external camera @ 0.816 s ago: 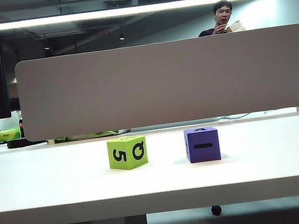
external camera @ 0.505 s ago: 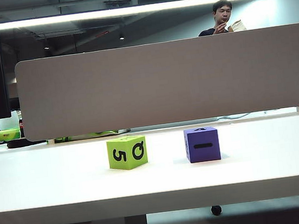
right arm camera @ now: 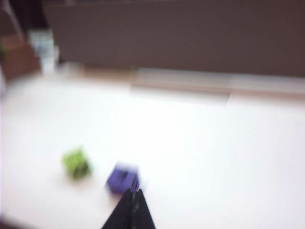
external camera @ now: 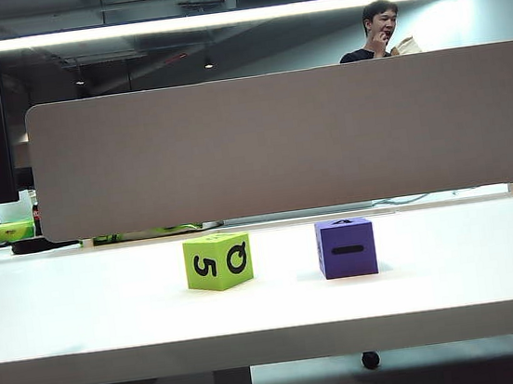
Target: Stack the letter block on the right onto the letter block on the left.
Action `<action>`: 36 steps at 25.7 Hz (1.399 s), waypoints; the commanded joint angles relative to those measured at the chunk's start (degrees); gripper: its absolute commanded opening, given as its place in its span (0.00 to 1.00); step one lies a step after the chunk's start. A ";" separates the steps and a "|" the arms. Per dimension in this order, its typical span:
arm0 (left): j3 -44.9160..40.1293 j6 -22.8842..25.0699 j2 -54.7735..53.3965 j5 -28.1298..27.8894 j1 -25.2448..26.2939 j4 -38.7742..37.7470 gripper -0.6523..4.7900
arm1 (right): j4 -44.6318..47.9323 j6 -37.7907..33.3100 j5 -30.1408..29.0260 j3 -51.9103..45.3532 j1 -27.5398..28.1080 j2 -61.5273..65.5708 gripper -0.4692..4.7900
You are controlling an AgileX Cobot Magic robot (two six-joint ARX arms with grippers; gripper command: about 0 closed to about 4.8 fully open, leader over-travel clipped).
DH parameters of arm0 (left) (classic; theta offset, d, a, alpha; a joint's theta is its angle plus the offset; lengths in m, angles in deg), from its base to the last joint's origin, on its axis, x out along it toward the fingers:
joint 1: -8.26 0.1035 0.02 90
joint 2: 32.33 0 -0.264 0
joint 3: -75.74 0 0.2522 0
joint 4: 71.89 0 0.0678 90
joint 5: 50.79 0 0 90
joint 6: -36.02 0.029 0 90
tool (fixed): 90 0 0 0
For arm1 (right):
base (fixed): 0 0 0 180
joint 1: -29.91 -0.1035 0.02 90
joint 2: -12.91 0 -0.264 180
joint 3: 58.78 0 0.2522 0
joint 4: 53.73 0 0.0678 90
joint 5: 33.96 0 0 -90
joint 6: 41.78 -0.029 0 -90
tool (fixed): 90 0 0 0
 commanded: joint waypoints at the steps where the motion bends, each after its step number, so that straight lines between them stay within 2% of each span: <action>1: 3.30 9.44 -10.12 2.73 -0.15 -1.55 0.12 | -5.68 0.74 -4.48 5.01 -0.87 11.39 0.09; 2: 3.89 10.38 -12.81 2.99 -0.22 -2.05 0.12 | -6.38 0.44 -4.68 6.19 -1.64 14.67 0.10; 6: 5.01 10.80 -22.14 3.15 -1.27 -0.87 0.12 | -6.27 -2.43 -1.05 10.99 -8.70 29.38 0.25; 8: 5.01 10.78 -25.11 2.82 -2.14 -0.37 0.12 | -5.70 -5.16 2.71 14.38 -12.66 38.03 0.46; 9: 5.01 10.78 -27.17 2.49 -2.54 0.11 0.12 | -5.18 -5.53 3.61 18.67 -15.89 47.21 0.66; 13: 4.94 10.78 -28.26 2.45 -2.49 -1.01 0.12 | -6.91 -5.55 8.26 28.83 -21.29 63.04 0.70; 16: 4.96 10.25 -28.04 2.67 -2.49 -1.70 0.12 | -10.23 -5.53 12.37 36.96 -23.69 72.74 0.78; 20: 4.96 10.16 -27.69 2.60 -2.40 -4.92 0.12 | -16.15 -5.53 14.25 47.28 -26.10 83.76 0.81; 24: 4.96 10.12 -27.63 2.67 -2.38 -6.64 0.12 | -19.45 -5.51 18.45 49.83 -27.10 87.78 0.85; 32: 4.98 10.05 -27.19 3.30 -2.49 -7.23 0.12 | -20.00 -5.57 18.10 49.83 -27.17 91.34 0.85; 36: 4.98 9.84 -27.19 4.24 -2.49 -7.91 0.12 | -19.78 -7.15 15.26 49.83 -27.26 92.89 0.85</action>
